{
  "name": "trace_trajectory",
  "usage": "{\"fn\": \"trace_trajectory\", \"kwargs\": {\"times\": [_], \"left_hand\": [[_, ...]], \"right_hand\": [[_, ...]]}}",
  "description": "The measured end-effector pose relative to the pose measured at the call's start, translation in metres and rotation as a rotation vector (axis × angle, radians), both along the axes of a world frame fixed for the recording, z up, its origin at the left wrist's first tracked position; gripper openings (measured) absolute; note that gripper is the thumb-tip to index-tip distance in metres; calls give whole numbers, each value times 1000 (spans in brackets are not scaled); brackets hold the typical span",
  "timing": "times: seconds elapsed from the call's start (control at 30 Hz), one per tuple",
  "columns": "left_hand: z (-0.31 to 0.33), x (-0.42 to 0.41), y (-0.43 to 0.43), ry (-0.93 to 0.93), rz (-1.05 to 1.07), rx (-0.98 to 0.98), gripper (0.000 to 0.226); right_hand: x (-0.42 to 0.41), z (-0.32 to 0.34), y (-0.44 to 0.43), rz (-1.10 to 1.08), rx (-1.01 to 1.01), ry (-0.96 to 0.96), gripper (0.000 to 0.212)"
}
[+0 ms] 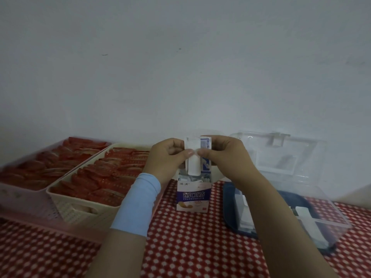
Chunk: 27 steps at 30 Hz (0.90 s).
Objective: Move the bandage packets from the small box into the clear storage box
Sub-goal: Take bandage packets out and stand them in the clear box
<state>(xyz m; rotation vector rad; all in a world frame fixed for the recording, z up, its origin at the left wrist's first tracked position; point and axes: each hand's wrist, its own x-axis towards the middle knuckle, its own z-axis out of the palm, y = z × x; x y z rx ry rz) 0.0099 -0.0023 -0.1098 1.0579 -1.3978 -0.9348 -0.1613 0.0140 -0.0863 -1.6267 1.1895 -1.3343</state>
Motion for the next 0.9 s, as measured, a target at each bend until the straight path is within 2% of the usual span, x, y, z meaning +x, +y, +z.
{"fn": "trace_trajectory", "kwargs": {"times": [0.13, 0.3, 0.4, 0.5, 0.63, 0.8, 0.9], "left_hand": [[3, -1, 1, 117, -22, 82, 7], [1, 5, -2, 236, 69, 132, 11], [1, 9, -4, 248, 104, 128, 10], [5, 6, 1, 247, 25, 113, 10], [10, 0, 8, 340, -193, 139, 17], [11, -8, 11, 545, -356, 200, 18], [12, -14, 14, 594, -429, 224, 26]], "right_hand": [[-5, -2, 2, 24, 122, -49, 5], [-10, -2, -5, -285, 30, -125, 4], [-13, 8, 0, -147, 36, -268, 9], [-6, 11, 6, 4, 66, -196, 13], [7, 3, 5, 12, 21, -130, 16], [9, 3, 7, 48, 11, -177, 20], [14, 4, 11, 102, 7, -191, 25]]}}
